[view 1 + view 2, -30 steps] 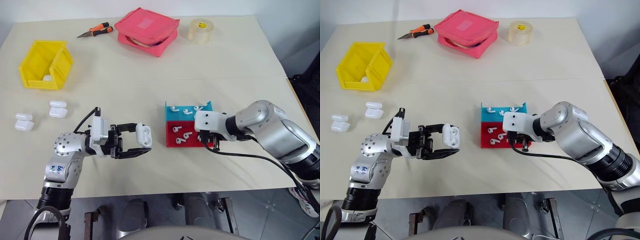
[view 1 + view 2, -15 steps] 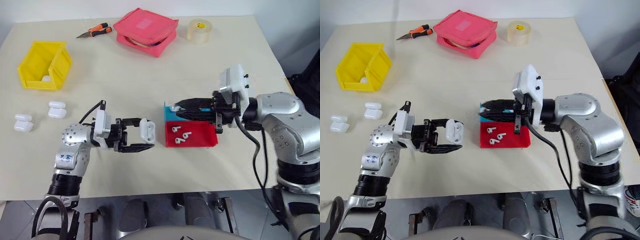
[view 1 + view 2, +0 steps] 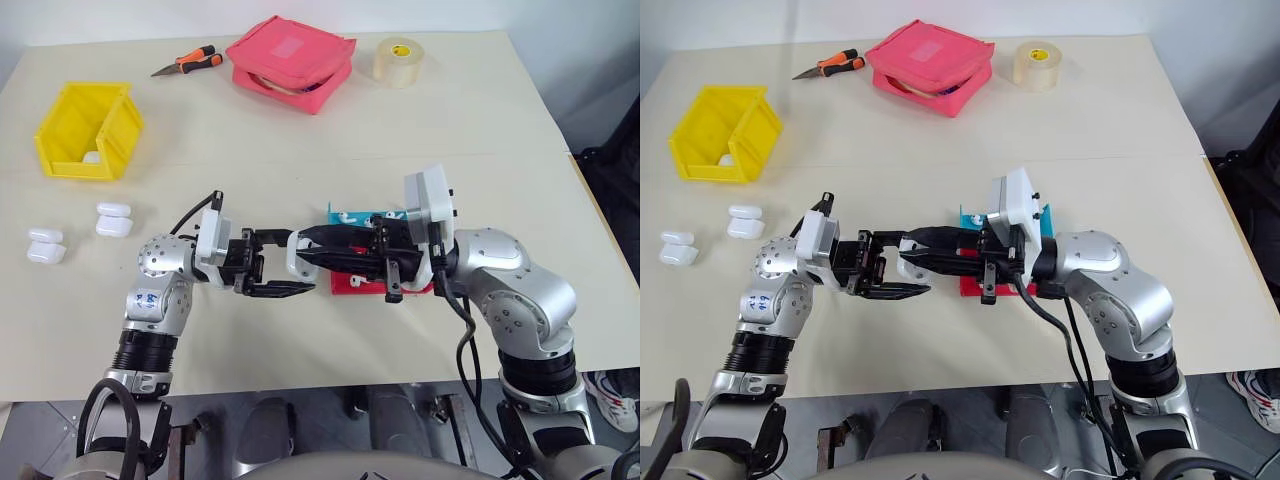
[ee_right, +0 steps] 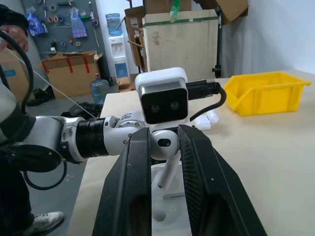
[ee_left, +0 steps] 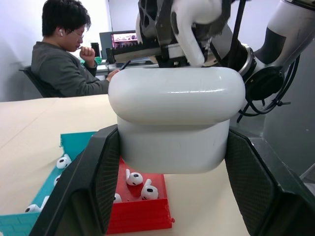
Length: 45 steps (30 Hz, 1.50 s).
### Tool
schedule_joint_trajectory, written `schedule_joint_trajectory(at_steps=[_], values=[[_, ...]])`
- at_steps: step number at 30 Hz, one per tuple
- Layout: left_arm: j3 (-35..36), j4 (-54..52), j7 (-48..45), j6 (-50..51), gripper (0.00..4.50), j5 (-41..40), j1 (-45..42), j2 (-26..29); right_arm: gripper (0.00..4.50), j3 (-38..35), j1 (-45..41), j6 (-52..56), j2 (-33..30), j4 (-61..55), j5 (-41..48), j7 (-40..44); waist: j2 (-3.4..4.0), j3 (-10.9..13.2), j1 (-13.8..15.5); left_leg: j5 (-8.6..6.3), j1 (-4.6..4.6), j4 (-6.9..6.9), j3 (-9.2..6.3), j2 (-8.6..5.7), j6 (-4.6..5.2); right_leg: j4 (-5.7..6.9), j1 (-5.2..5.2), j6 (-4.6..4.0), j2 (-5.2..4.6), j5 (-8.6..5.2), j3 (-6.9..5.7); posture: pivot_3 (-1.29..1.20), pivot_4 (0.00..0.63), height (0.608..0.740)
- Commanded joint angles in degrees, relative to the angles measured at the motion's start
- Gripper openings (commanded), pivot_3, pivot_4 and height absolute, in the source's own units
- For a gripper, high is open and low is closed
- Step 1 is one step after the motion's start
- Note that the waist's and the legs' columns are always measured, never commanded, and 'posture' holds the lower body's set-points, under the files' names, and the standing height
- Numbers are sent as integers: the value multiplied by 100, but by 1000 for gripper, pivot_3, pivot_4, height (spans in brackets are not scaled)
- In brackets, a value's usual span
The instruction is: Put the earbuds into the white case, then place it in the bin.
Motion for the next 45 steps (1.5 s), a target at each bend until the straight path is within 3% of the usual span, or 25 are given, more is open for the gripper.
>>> schedule_joint_trajectory(at_steps=[1,19,30,45], values=[[89,-130,-96,-23,2780,-182,-99,-42,444,176,1,-486,118,174,-231,16,0,0,4,0,1,1,0,0,0,0,0,0,0,0,0,0,150,740],[208,-197,-263,39,2780,-262,-105,-242,444,624,292,-1460,257,999,-938,86,0,0,-1,0,0,1,0,0,1,-1,0,0,0,0,0,0,150,740],[396,150,-270,-229,2780,-199,-265,-304,444,663,691,-1363,-314,756,-1095,164,0,0,3,0,-1,0,0,1,1,-2,0,0,-1,0,0,0,150,740],[470,245,-204,-425,2780,-178,-287,-333,444,768,435,-1241,-838,658,-995,299,-2,-1,10,-1,-3,1,3,0,3,-3,0,1,-3,1,1,0,150,740]])
